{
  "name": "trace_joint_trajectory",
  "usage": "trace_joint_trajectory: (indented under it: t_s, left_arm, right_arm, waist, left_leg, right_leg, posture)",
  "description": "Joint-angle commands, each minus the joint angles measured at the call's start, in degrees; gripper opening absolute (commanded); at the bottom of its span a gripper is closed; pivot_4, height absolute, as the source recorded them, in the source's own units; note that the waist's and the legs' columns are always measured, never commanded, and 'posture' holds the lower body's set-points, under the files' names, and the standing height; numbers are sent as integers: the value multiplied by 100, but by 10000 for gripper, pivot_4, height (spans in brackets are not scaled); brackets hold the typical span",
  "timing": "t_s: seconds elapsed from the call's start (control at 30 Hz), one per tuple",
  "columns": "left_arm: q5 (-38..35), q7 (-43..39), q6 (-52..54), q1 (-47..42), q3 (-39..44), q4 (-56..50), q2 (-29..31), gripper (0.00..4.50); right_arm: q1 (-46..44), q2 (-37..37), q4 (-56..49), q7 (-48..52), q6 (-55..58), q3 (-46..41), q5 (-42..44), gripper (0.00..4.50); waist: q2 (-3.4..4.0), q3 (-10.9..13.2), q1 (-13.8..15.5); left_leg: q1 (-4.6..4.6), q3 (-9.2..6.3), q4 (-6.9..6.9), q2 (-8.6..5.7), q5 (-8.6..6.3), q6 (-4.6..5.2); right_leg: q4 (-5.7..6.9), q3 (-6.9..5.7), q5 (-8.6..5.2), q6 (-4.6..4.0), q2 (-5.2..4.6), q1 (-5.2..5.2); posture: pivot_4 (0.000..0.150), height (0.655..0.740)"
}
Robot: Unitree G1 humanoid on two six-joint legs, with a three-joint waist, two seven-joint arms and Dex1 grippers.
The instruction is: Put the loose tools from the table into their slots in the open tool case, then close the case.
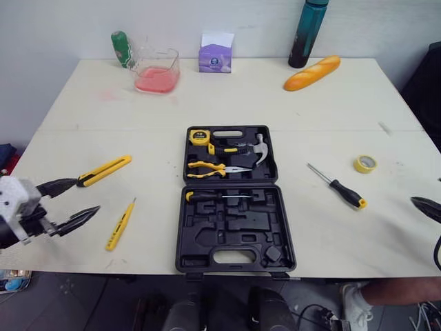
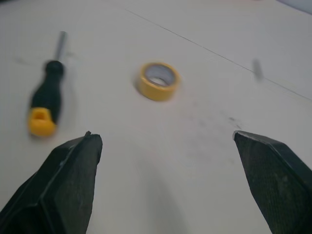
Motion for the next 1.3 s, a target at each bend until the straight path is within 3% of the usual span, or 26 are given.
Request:
trace_joint_trajectory:
  t_s: [0.03, 0.17, 0.5, 0.9, 1.3]
  left_arm:
    - [-430, -343, 590, -91, -708, -1274, 274, 44429]
    - [-674, -460, 931, -883, -1349, -1854, 439, 44429]
    - [-1660, 255, 2089, -2137, -2302, -2907, -190, 44429]
    - [-1772, 325, 2327, -1916, -2303, -3186, -212, 44429]
    - [-1696, 195, 2253, -1713, -2226, -3241, -80, 44429]
  right_arm:
    - [514, -186, -1669, -546, 1529, 247, -62, 45000]
    - [785, -246, -2900, -443, 2612, 412, 241, 45000]
    - [232, 58, -3575, -1145, 3202, 1397, -391, 45000]
    - [-529, 416, -4145, -1777, 4255, 1959, -378, 45000]
    - [-120, 290, -4250, -1950, 4674, 1519, -396, 45000]
  waist:
    - [-2, -1, 4]
    - [2, 1, -12]
    - [0, 1, 2]
    - [0, 1, 126]
    - [0, 1, 270]
  left_leg:
    - [-1, -1, 0, 0, 0, 0]
    - [-3, 6, 2, -2, 1, -1]
    - [-4, 5, 9, -5, 18, -5]
    - [-6, 2, 16, -4, 25, -8]
    - [-38, -9, 21, -3, 25, -8]
  right_leg:
    - [0, 2, 0, 0, -2, 1]
    - [-3, 3, 1, 1, 18, -2]
    - [3, 5, 5, -1, 28, 0]
    - [4, 16, 6, -2, 42, -1]
    - [-6, 3, 6, -2, 47, -17]
  posture:
    - [1500, 7400]
    - [1500, 7400]
    - [1500, 7400]
    - [1500, 7400]
    - [1500, 7400]
